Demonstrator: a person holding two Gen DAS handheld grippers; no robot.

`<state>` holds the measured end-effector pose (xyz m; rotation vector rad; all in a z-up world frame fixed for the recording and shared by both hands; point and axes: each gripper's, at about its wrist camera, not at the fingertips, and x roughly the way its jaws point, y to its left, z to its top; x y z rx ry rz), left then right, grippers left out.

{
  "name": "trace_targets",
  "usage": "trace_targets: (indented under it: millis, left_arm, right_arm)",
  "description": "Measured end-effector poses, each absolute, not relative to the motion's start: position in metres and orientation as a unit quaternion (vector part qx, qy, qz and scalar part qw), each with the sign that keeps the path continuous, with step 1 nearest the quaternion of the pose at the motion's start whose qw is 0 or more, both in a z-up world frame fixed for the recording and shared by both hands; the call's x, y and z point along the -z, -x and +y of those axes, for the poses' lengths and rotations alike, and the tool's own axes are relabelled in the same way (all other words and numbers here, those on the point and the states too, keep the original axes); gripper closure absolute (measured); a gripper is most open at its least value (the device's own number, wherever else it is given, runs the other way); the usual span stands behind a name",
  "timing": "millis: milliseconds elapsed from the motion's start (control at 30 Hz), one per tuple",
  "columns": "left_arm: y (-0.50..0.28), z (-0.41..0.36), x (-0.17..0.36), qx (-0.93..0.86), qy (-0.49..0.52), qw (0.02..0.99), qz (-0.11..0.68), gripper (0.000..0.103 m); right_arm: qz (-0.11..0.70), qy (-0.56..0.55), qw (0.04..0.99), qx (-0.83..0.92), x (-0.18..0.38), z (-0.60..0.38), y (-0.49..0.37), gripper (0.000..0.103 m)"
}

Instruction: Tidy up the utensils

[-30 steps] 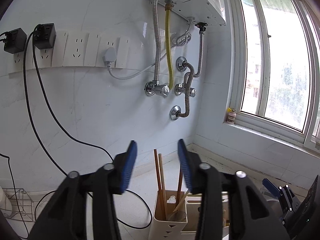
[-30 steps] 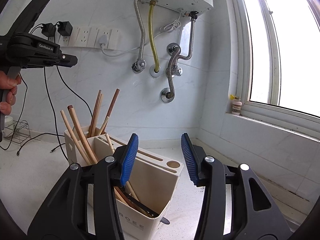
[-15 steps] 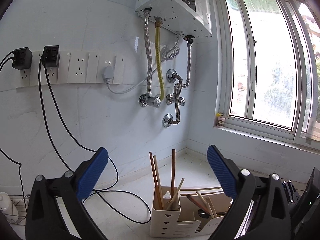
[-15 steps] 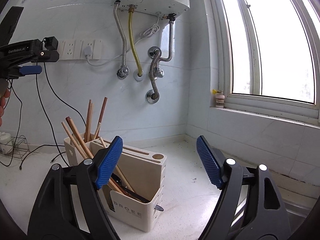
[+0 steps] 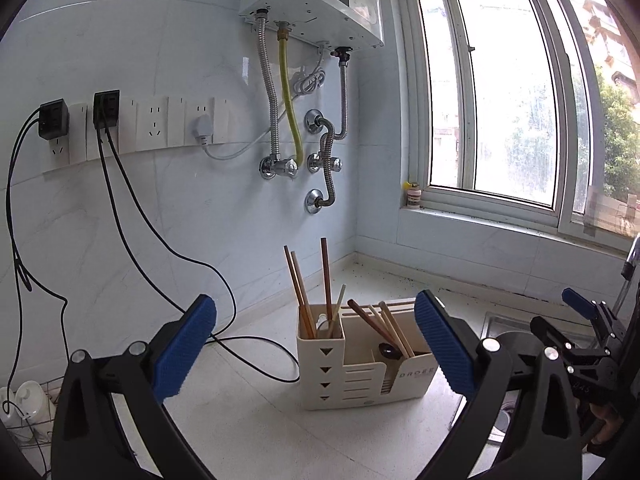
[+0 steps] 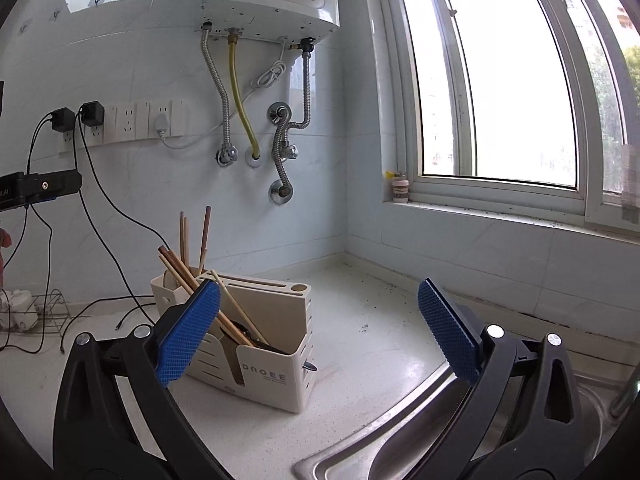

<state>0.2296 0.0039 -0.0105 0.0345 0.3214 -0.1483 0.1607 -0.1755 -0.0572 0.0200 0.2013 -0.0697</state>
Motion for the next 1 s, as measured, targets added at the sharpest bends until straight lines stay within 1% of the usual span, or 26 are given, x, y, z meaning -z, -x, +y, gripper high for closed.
trace_targets:
  millis: [200, 333, 600, 767, 1000]
  left_arm:
    - [-0.190, 0.010, 0.016, 0.061, -0.018, 0.981, 0.183, 0.005]
    - [-0.158, 0.014, 0.017, 0.059, -0.020, 0.982, 0.181, 0.005]
    - [-0.103, 0.020, 0.013, 0.093, -0.006, 0.975, 0.200, 0.005]
    - [-0.074, 0.013, 0.015, 0.087, -0.048, 0.974, 0.205, 0.005]
    - [-0.050, 0.009, 0.019, 0.102, -0.062, 0.968, 0.221, 0.005]
  right_arm:
    - [0.116, -0.009, 0.992, 0.048, 0.045, -0.169, -0.120, 0.008]
    - [0.127, -0.003, 0.991, 0.044, 0.038, -0.159, -0.094, 0.008]
    - [0.134, 0.016, 0.991, 0.022, 0.022, -0.142, -0.040, 0.008]
    - [0.149, 0.020, 0.988, 0.021, 0.020, -0.138, -0.009, 0.008]
    - [0.169, 0.016, 0.985, 0.031, 0.018, -0.139, 0.021, 0.008]
